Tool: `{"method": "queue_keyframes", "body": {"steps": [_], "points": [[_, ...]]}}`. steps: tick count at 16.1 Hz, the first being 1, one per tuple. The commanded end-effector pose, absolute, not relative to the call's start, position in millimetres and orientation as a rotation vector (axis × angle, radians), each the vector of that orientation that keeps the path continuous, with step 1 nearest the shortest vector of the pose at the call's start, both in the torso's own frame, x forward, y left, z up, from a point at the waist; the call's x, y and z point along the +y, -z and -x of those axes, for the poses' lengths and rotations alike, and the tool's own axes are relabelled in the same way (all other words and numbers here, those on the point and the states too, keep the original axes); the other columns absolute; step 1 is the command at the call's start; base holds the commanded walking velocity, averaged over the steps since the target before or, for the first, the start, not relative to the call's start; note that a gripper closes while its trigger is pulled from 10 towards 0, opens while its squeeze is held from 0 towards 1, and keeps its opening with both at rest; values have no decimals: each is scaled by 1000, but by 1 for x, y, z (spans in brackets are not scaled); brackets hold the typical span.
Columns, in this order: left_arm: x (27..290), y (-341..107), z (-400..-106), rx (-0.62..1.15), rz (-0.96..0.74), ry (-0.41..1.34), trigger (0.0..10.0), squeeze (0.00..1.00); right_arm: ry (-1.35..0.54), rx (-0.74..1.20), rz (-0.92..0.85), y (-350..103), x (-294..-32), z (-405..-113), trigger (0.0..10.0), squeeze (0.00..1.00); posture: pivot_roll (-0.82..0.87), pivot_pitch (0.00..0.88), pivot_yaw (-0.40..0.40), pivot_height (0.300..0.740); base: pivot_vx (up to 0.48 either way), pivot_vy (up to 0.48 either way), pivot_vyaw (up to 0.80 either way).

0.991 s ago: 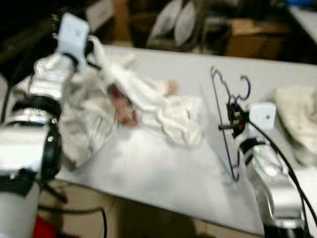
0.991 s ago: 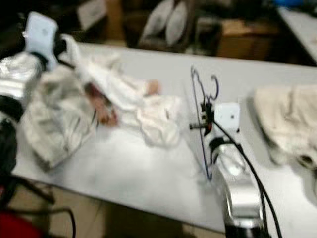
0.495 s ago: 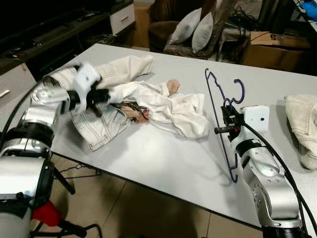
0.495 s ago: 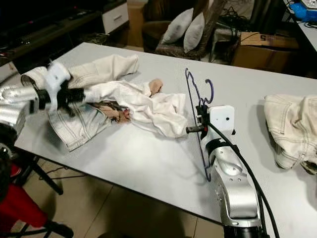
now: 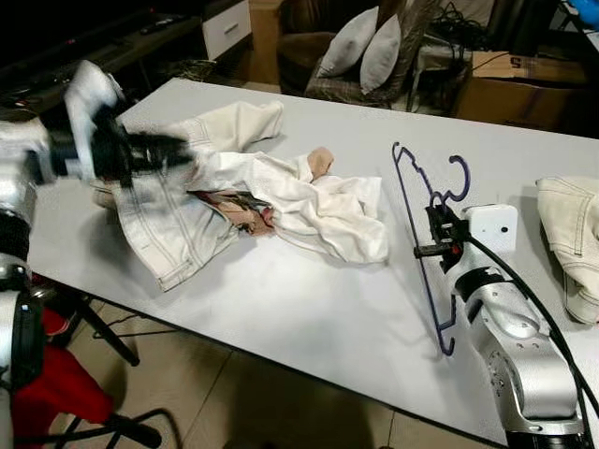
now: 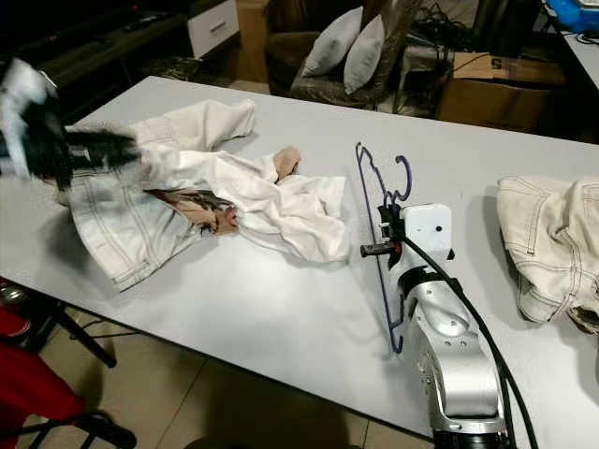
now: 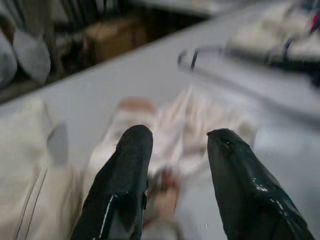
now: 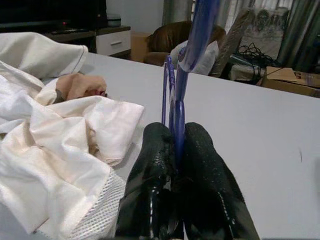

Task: Hang hanger

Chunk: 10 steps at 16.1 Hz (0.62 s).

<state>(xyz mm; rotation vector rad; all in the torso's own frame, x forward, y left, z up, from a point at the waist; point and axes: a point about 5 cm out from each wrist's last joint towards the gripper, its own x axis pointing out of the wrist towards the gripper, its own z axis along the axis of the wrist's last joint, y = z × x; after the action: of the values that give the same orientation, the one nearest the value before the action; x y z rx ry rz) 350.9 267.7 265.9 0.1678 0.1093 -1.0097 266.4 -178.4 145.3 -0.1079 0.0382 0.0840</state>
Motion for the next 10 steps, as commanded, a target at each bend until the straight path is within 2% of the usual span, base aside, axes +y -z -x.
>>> {"method": "queue_keyframes", "body": {"steps": [1,2,4,5,6,7,8,9,10], "points": [[265,-270,-354,44,-59,965,10000,129,-79,53,106,-145,-181,-265,10000,0,-11,0,84,740,0,0,0],[263,-271,-361,-17,50,873,10000,0,-82,47,111,-147,-181,-265,10000,0,-13,0,80,740,0,0,0],[248,-263,-370,-123,103,716,10000,0,-75,54,113,-149,-182,-266,10000,0,-17,0,77,740,0,0,0],[235,-251,-369,-106,20,709,10000,0,-48,85,125,-145,-185,-268,10000,0,-20,0,77,740,0,0,0],[228,-244,-367,-84,16,717,10000,0,-15,109,133,-143,-188,-270,10000,0,-20,0,77,740,0,0,0],[206,-222,-360,-24,-20,737,10000,0,66,174,151,-137,-200,-276,10000,0,-23,0,80,740,0,0,0],[202,-216,-358,-10,-43,741,10000,0,78,187,158,-136,-202,-278,10000,0,-23,0,80,740,0,0,0],[186,-199,-350,20,-75,762,10000,0,56,239,162,-133,-206,-288,10000,0,-40,0,104,740,0,0,0],[181,-192,-347,38,-93,753,10000,0,42,272,172,-132,-207,-298,10000,0,-40,0,108,740,0,0,0]]}}
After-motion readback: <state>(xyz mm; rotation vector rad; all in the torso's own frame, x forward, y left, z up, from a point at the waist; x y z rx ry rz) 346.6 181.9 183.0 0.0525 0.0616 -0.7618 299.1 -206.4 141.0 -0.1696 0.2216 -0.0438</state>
